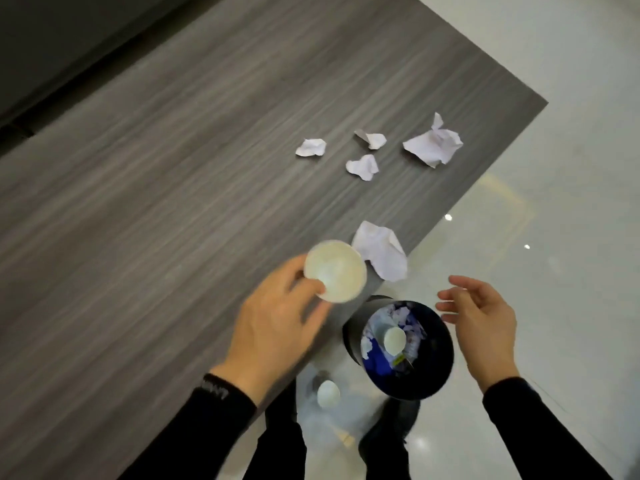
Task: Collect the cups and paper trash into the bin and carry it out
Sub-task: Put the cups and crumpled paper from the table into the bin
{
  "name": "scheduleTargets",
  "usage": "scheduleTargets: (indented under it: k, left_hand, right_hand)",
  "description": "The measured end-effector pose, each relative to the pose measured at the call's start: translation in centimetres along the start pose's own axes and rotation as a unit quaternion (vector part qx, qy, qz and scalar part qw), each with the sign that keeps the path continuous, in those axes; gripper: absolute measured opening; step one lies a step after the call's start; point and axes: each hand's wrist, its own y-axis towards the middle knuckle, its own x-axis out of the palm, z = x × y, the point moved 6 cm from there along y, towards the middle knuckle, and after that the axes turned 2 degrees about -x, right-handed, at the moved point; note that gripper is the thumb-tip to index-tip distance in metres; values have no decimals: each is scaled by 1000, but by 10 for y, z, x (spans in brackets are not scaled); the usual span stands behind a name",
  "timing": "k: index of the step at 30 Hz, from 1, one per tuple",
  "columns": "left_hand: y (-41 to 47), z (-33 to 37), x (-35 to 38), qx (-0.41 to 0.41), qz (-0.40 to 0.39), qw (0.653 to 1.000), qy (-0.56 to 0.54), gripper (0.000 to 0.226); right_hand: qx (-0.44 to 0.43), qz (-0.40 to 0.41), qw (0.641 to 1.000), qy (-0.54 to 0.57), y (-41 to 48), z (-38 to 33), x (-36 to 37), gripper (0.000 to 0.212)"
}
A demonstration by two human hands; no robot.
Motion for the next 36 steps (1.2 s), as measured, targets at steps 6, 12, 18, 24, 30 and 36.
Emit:
scheduleTargets:
  k: [6,12,18,24,30,36]
  left_hand:
    - [-32,92,110,56,-231,970,-43,19]
    - [-27,79,136,-20,-270,962,15,34]
    - [19,32,75,-99,-153,983,32,24]
    - [56,-14,45,-153,-67,986,24,18]
    - [61,-41,40,-187,-60,980,16,24]
    - [51,-44,42,-190,-67,980,-7,39]
  right_hand:
    - [-3,52,998,-25,33,2,-82,26]
    - [-49,-41,992,-111,53,-4,-62,21]
    - [-243,-222,903,-277,35,-35,71,44]
    - [-225,-283,802,-476,49,-26,132,54]
    - [-221,-36,963,-150,99,-99,79,23]
    - [-291,-18,903,-316,195,-160,82,24]
